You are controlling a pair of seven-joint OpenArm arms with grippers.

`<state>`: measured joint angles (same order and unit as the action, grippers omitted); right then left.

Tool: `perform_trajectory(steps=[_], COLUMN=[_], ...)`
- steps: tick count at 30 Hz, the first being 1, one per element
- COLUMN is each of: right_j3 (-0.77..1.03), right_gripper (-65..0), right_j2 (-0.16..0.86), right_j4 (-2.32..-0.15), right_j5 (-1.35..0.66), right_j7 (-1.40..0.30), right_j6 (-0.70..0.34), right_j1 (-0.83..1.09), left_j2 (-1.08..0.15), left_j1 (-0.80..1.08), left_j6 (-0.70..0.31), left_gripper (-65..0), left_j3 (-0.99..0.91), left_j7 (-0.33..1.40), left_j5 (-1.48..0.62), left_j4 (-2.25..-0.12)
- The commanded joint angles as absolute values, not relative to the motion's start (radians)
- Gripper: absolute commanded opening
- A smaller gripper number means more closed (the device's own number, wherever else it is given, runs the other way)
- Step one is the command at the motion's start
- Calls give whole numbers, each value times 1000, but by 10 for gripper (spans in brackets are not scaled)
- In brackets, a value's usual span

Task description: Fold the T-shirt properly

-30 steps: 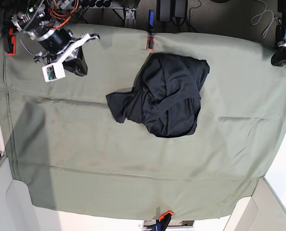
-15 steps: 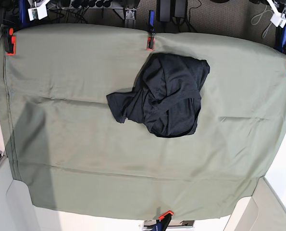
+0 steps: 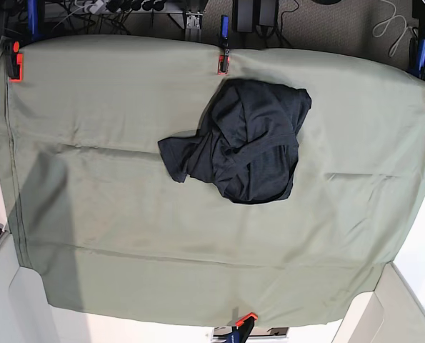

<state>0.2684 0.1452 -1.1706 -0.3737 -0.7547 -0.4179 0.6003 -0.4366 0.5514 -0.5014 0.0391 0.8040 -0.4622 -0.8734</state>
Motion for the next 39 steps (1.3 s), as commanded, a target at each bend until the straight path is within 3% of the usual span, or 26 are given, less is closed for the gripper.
perform_trajectory(steps=[1,6,13,23,39], right_j3=[273,272,273,273,273], right_gripper=[-650,-650,-650,-650,-650], right_j2=[160,164,163,169,167], right_j4=[-1135,-962,-926,-936,-936], right_j5=[-364,-305,-269,-311,-340], right_j7=[-760,-756,-839,-1201,-1213], right_j6=[-412,-384,-360,-373,-374], right_j1=[572,403,274,226,289], left_j2=[-437,-373,-328,-332,-348], left_j1=[512,313,166,154,226], left_j6=[-501,-483,-374,-367,-371], left_gripper=[-641,-642,-641,-641,-641], left_j3=[54,148,332,386,386], left_j7=[801,694,686,676,669], left_j5=[-453,-381,-378,-376,-366], left_j4=[-820,-595,-539,-542,-542])
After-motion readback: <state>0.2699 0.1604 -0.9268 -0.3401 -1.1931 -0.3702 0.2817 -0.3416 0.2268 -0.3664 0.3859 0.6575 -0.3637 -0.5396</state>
